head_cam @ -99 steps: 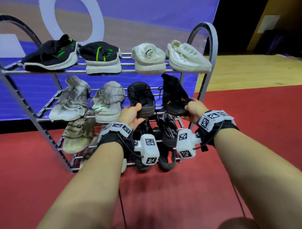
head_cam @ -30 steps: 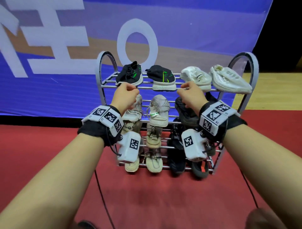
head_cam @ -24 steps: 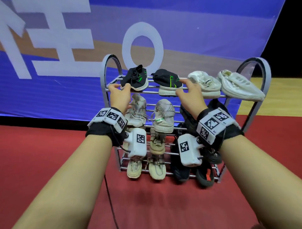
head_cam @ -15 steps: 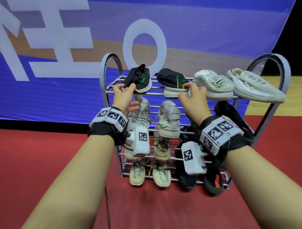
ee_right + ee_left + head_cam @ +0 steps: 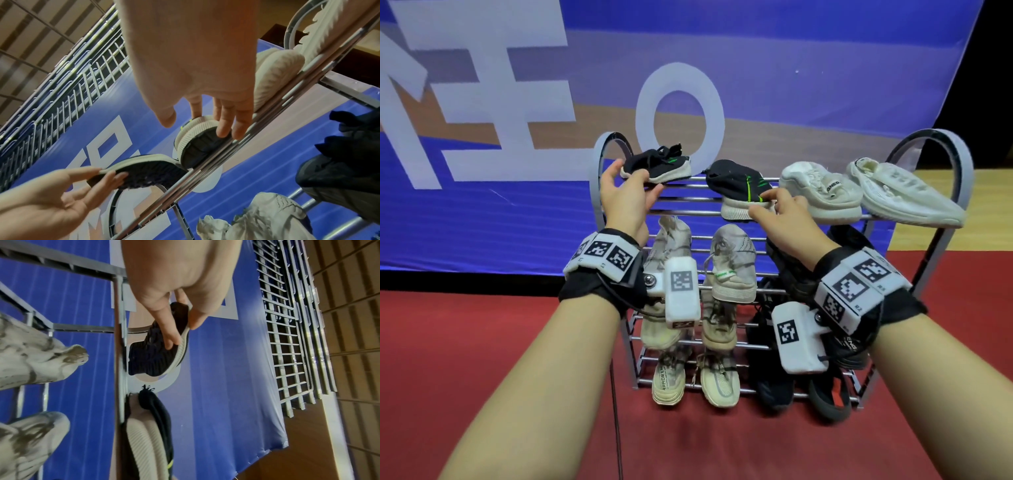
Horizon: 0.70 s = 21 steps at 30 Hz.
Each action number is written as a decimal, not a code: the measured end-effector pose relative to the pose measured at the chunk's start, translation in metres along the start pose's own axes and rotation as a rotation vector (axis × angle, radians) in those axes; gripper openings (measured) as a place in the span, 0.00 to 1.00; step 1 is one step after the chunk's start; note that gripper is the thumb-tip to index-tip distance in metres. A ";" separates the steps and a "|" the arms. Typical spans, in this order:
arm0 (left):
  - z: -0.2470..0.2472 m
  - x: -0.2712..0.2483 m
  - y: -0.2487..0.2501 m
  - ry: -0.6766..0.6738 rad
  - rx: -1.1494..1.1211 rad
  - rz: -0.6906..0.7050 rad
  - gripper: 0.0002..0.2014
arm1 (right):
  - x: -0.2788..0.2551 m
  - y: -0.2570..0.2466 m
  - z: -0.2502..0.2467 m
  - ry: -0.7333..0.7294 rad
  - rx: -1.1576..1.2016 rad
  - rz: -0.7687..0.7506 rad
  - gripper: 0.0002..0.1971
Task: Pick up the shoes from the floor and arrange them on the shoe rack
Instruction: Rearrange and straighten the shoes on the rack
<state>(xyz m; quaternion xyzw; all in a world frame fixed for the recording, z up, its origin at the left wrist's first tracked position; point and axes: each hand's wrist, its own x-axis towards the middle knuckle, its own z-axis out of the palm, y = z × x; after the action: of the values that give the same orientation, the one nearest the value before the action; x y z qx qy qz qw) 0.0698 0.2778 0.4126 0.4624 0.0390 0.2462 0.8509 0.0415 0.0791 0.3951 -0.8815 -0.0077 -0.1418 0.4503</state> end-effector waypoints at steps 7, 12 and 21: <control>-0.002 -0.018 0.037 -0.172 -0.148 0.049 0.23 | -0.002 -0.017 -0.009 0.063 0.098 0.006 0.20; -0.017 -0.027 0.050 -0.362 -0.135 0.069 0.17 | -0.004 -0.037 -0.025 0.090 0.294 0.019 0.22; -0.017 -0.032 0.037 -0.447 -0.122 -0.146 0.15 | -0.035 -0.048 -0.073 0.133 1.039 0.149 0.26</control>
<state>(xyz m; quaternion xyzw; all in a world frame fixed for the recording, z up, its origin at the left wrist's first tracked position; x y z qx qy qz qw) 0.0225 0.2932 0.4276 0.4492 -0.1320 0.0775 0.8802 -0.0167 0.0529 0.4646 -0.5293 0.0141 -0.1427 0.8362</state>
